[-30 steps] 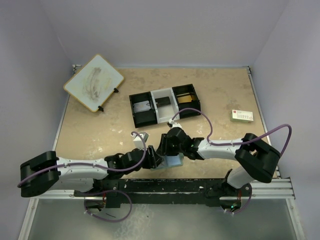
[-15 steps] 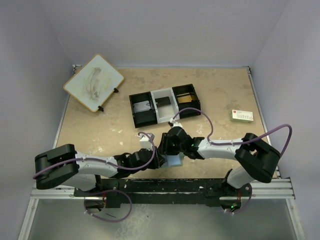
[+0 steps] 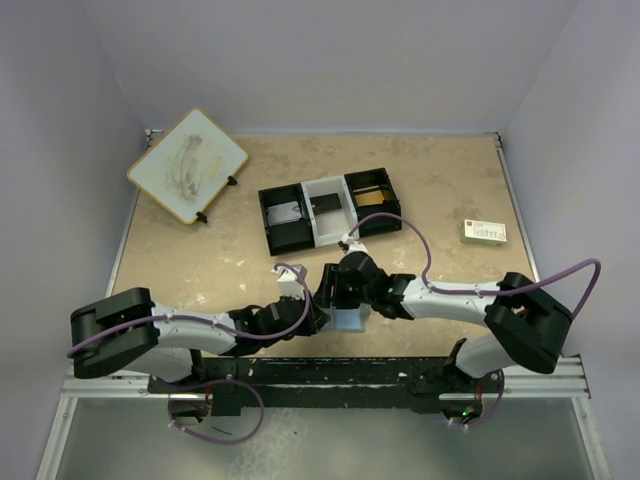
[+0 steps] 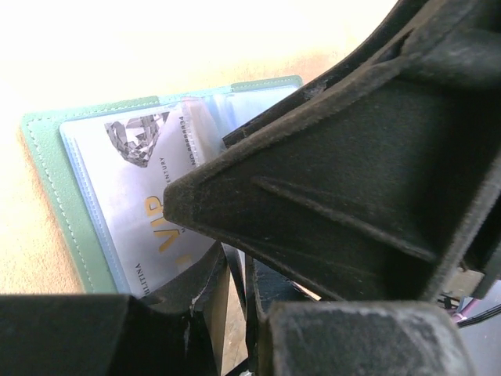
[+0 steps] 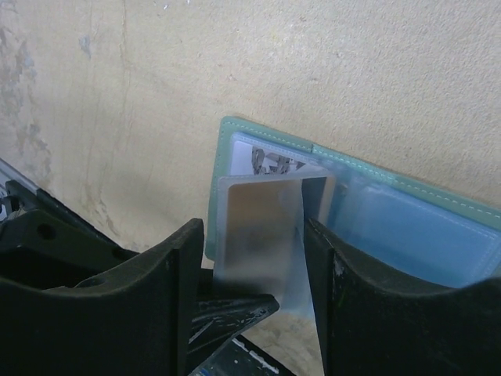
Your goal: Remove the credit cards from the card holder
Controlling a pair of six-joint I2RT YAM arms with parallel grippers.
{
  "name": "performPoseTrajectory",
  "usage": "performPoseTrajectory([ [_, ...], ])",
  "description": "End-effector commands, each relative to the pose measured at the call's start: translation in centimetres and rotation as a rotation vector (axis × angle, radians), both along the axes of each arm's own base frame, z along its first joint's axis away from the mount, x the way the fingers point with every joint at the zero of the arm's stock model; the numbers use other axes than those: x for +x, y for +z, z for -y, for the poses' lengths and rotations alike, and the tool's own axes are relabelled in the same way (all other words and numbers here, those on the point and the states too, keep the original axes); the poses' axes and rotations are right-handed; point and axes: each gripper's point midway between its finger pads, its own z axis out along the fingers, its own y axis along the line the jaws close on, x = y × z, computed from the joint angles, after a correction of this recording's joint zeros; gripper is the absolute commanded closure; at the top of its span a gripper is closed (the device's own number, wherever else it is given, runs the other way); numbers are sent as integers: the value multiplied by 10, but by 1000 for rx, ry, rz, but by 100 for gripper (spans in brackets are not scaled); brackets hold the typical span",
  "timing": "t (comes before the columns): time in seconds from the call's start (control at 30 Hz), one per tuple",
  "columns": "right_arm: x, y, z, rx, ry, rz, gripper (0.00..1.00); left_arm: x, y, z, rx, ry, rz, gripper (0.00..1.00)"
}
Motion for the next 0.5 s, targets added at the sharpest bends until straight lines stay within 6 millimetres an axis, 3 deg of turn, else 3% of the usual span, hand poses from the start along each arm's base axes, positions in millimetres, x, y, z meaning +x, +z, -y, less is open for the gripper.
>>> performPoseTrajectory([
  [0.0,9,21,0,-1,-22,52,41,9,24,21,-73,-11,41,87],
  [0.17,15,28,27,-75,-123,87,33,8,26,27,-65,-31,39,78],
  [0.47,19,41,72,-124,-274,123,29,7,32,46,-55,-92,46,65],
])
